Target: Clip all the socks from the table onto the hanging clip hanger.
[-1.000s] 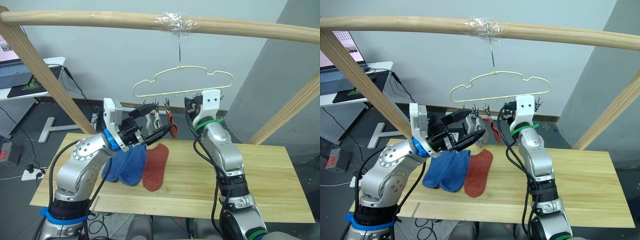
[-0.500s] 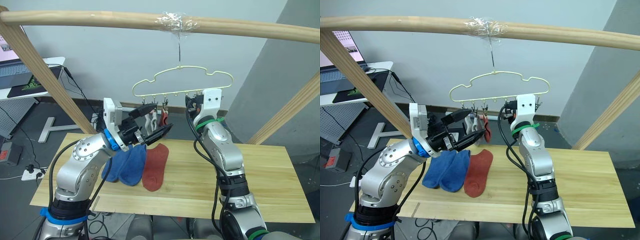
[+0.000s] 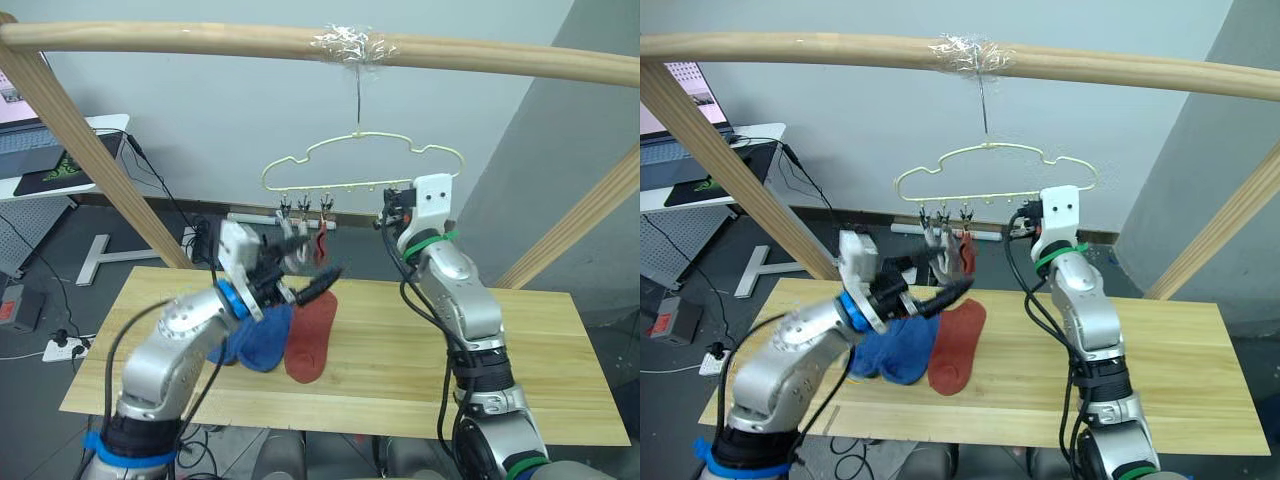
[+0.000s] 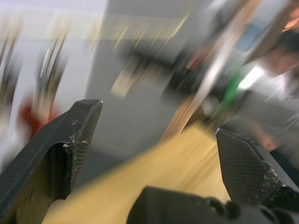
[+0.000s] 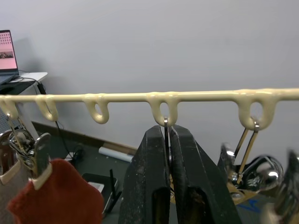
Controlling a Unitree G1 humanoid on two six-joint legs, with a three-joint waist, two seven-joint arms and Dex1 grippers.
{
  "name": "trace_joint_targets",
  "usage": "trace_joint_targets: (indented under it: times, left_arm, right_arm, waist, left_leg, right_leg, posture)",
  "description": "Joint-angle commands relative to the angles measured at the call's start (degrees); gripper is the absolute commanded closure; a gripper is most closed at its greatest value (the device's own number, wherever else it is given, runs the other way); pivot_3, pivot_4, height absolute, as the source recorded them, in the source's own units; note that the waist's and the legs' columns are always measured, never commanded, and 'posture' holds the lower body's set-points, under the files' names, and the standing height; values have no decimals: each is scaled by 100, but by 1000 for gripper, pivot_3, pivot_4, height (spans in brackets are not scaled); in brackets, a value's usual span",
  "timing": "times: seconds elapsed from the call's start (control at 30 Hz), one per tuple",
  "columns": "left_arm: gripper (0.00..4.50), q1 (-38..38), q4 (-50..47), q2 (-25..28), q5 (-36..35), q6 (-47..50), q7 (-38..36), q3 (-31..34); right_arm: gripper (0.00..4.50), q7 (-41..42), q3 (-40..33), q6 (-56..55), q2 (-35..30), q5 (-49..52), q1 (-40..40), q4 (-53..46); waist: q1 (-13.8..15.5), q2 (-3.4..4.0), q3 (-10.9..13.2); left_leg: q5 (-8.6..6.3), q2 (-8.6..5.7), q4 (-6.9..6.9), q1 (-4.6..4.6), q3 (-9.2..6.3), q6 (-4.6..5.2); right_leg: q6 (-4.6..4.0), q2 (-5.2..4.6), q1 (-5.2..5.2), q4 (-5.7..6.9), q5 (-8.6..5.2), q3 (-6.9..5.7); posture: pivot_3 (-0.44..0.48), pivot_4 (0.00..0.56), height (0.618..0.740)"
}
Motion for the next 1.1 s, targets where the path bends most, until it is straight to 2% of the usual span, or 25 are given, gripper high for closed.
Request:
trace_joint_targets:
  times: [0.03,0.2,0.4,0.47,0.63,0.73,1.1]
  left_arm:
    - [0,170,608,35,950,-312,143,-654]
    - [0,-160,1793,-473,1857,-1071,537,-1085]
    - [0,-1009,3826,-1268,2842,-1819,1424,-1285]
    - [0,-1125,4186,-1399,2887,-1798,1490,-1205]
    - [0,-1204,4673,-1577,2704,-1274,1114,-1054]
    - [605,-1140,4620,-1614,2610,-1107,864,-1000]
    - [3890,-822,4121,-1779,2359,-1064,354,-900]
  right_arm:
    - [4482,249,-120,565,-177,331,-57,-337]
    - [4482,261,-132,820,-255,447,-32,-476]
    - [4482,185,-51,997,-187,465,130,-705]
    - [4482,146,-60,1043,-178,468,160,-750]
    - [4482,87,-102,1074,-208,505,125,-785]
    - [4500,51,-145,1078,-214,535,84,-760]
    - [4500,120,-312,1163,-391,641,56,-765]
  waist:
    - [2,8,6]
    - [20,11,16]
    - [-3,11,16]
    - [-16,11,16]
    - [-26,11,16]
    - [-30,11,16]
    - [-27,10,15]
  left_leg:
    - [0,0,0,0,0,0]
    - [1,-3,2,-2,0,0]
    - [1,-4,3,-2,1,1]
    - [1,-4,2,-3,-1,1]
    - [0,-4,-2,-3,-2,1]
    - [0,-4,-1,-2,-4,1]
    - [0,-4,2,2,-4,1]
  right_leg:
    - [0,0,-1,0,0,-1]
    - [1,-1,0,-2,-1,-1]
    - [5,-1,1,-1,1,0]
    - [5,1,0,-2,1,-1]
    - [6,0,0,0,1,-4]
    - [6,-1,3,0,1,-6]
    - [6,-1,10,-1,1,-6]
  posture:
    - [112,181,740]
    - [106,185,740]
    - [96,185,740]
    - [88,185,740]
    - [78,183,740]
    - [75,181,740]
    - [66,172,740]
